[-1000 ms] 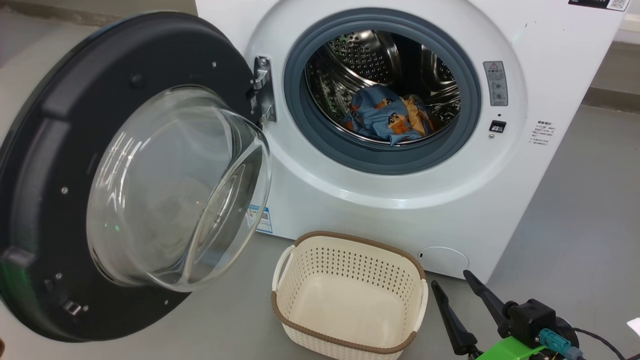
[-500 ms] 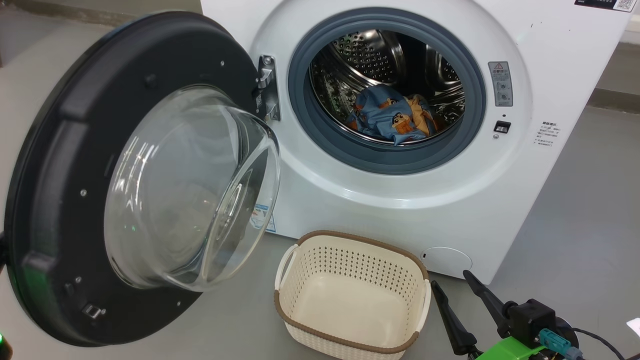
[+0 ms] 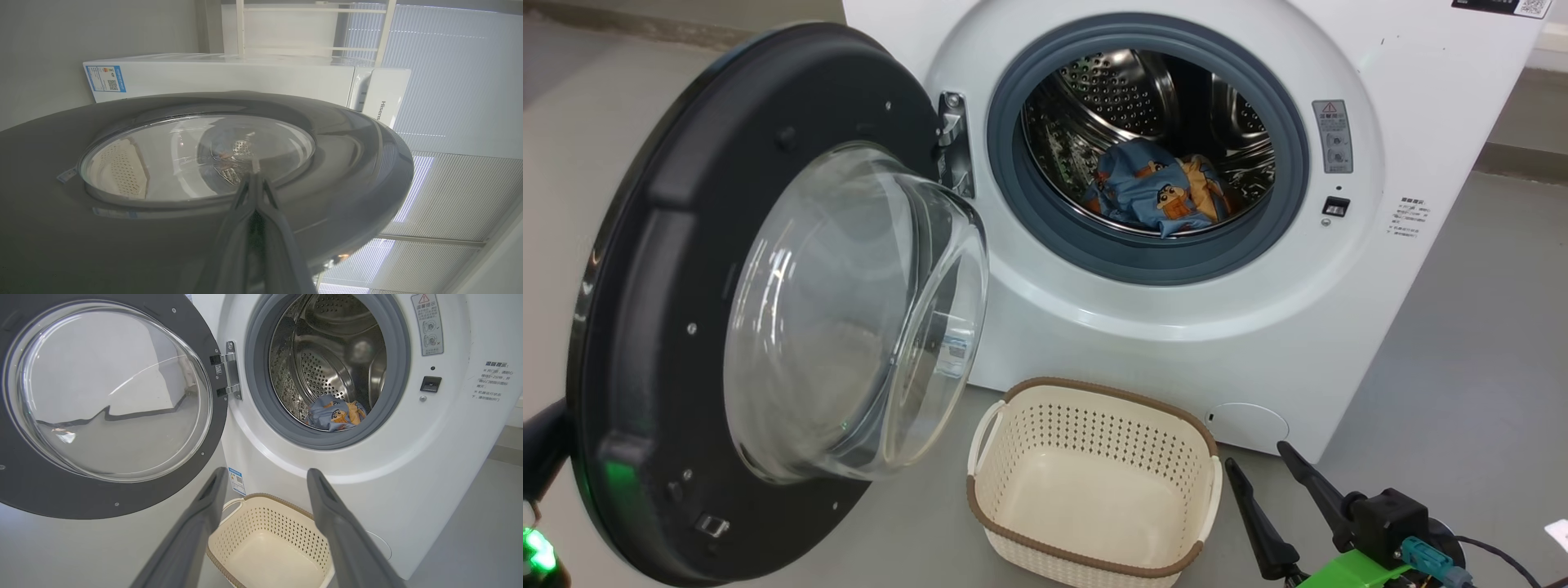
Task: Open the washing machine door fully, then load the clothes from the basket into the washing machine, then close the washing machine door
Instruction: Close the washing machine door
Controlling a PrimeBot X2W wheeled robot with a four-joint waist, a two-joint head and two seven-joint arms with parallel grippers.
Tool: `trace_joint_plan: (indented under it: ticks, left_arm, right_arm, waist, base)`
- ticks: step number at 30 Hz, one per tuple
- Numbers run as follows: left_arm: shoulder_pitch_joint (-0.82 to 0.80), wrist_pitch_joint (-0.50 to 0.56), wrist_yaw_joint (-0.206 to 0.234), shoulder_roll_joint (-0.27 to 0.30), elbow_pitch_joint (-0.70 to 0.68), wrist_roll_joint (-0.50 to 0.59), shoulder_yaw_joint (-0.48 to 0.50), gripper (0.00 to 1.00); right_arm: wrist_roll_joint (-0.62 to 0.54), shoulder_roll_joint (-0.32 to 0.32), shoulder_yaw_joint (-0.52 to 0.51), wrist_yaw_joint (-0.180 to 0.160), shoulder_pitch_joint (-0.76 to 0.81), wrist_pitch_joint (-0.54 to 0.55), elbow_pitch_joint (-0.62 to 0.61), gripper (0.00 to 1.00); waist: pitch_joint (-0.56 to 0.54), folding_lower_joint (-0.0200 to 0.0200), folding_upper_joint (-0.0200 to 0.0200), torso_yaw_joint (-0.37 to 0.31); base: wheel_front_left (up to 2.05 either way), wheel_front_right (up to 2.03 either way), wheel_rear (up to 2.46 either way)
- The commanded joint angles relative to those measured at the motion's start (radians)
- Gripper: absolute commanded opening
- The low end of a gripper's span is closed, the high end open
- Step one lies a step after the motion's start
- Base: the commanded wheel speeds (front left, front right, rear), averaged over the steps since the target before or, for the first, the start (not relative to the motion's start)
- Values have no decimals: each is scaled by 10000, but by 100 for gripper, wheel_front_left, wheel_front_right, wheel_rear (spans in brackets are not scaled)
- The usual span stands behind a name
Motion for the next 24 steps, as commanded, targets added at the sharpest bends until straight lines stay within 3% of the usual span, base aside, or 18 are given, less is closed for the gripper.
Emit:
trace_joint_plan:
  ticks: [1,11,24]
  left_arm:
    - [-98,170,19,277,-328,-118,119,0]
    - [127,603,177,-3,-1232,-269,-98,0]
    - [791,1077,330,-448,-2694,-654,-44,0]
  right_arm:
    - [-64,16,151,16,-226,-48,-227,100]
    - [-81,147,66,16,-198,-48,-280,100]
    - [-146,201,-119,16,-110,-48,-378,100]
  waist:
    - [0,0,0,-3]
    - [54,0,0,-98]
    - [113,0,0,-752]
  base:
    - [0,0,0]
    - [0,0,0]
    - [0,0,0]
